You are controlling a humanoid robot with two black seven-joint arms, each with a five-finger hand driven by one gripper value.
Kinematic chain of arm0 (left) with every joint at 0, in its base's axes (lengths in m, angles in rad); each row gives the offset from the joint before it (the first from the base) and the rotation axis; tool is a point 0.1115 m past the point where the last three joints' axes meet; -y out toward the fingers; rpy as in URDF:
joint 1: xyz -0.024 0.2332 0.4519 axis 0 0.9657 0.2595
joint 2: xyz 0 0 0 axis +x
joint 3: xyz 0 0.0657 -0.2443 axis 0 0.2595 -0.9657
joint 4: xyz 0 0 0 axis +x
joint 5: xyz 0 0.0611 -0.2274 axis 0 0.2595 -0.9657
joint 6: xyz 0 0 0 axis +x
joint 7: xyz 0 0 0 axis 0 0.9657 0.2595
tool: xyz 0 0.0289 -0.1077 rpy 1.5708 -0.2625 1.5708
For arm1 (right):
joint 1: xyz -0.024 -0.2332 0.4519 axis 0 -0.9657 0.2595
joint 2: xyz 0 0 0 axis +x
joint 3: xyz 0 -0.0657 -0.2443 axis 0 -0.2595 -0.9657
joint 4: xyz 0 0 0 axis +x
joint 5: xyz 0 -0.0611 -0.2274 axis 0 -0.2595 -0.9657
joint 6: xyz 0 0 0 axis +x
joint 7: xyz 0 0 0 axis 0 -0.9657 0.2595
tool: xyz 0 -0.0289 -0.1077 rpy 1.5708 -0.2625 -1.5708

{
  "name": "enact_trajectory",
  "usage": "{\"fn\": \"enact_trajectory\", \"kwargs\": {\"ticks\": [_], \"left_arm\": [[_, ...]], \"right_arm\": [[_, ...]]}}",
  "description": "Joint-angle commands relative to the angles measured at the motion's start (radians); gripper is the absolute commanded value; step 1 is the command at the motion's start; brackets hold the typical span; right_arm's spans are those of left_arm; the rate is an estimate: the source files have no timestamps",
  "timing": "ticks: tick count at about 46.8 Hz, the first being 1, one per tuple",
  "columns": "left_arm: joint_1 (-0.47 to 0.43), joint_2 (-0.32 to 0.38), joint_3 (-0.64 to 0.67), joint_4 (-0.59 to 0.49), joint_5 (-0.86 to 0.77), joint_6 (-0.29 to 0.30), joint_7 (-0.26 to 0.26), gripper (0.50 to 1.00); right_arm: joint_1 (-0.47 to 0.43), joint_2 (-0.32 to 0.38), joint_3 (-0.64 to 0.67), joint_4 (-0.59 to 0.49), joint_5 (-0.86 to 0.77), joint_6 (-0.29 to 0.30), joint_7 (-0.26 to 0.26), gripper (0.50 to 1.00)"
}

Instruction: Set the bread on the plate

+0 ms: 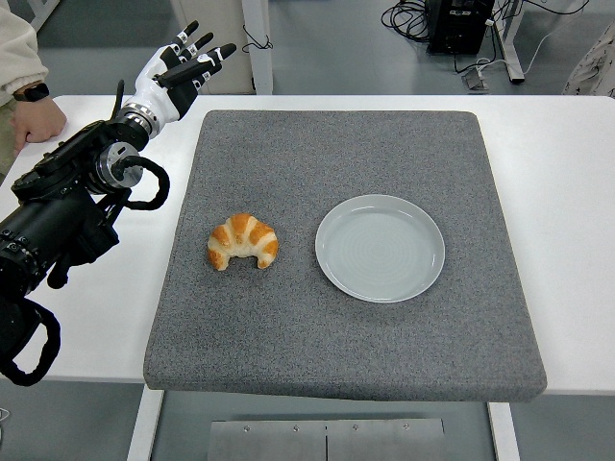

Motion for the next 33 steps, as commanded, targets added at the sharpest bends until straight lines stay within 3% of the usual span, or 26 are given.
{"fn": "enact_trajectory", "kwargs": {"ticks": [1,33], "left_arm": [[0.002,0.001,0.0,0.0,0.0,0.0,-0.002,0.972],[-0.014,0.012,0.014,-0.009,0.003,-0.011,-0.005,0.972]], "right_arm": [[0.0,0.0,-0.001,0.0,0.0,0.0,0.0,1.0],[0.0,0.0,-0.001,0.0,0.0,0.0,0.0,1.0]]}}
